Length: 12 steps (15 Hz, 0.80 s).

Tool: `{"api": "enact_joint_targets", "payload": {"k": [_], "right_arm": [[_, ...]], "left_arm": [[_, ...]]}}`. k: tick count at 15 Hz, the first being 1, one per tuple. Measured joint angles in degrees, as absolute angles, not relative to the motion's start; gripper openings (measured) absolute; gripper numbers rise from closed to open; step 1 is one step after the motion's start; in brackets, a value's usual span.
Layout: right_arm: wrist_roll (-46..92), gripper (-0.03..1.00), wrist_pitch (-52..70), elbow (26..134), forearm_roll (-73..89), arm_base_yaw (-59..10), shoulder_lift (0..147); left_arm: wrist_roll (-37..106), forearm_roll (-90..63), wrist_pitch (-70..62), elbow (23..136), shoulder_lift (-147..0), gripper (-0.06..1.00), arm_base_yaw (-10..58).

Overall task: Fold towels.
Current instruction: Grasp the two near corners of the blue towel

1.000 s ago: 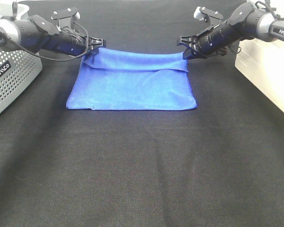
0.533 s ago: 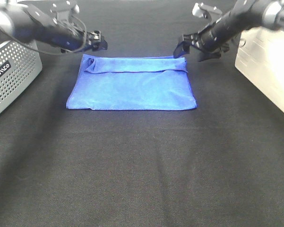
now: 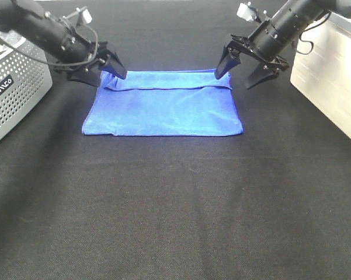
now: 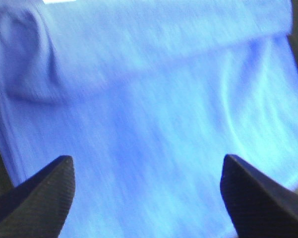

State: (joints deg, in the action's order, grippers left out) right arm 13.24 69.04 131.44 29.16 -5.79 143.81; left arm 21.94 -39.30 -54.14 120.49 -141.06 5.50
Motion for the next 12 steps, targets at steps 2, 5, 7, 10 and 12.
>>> {"api": "enact_joint_targets", "payload": {"k": [2, 5, 7, 10, 12], "right_arm": [[9.3, 0.76, 69.1, 131.1, 28.5, -5.8, 143.5], [9.3, 0.73, 69.2, 120.0, 27.9, -5.0, 137.9], [12.5, 0.73, 67.3, 107.1, 30.1, -3.0, 132.7], [18.1, 0.73, 61.9, 98.5, 34.2, -1.8, 129.3], [18.9, 0.73, 61.2, 98.1, 34.5, -1.9, 129.3]], "left_arm": [[16.6, -36.8, -58.4, 119.3, -139.6, 0.73, 5.5], [11.1, -32.9, -58.0, 108.2, -134.1, 0.71, 5.5], [9.3, -31.9, -49.6, 94.9, -126.8, 0.71, 5.5], [7.4, -31.7, -38.7, 83.4, -121.9, 0.71, 5.5], [7.3, -31.7, -37.9, 82.8, -121.9, 0.71, 5.5]]}}
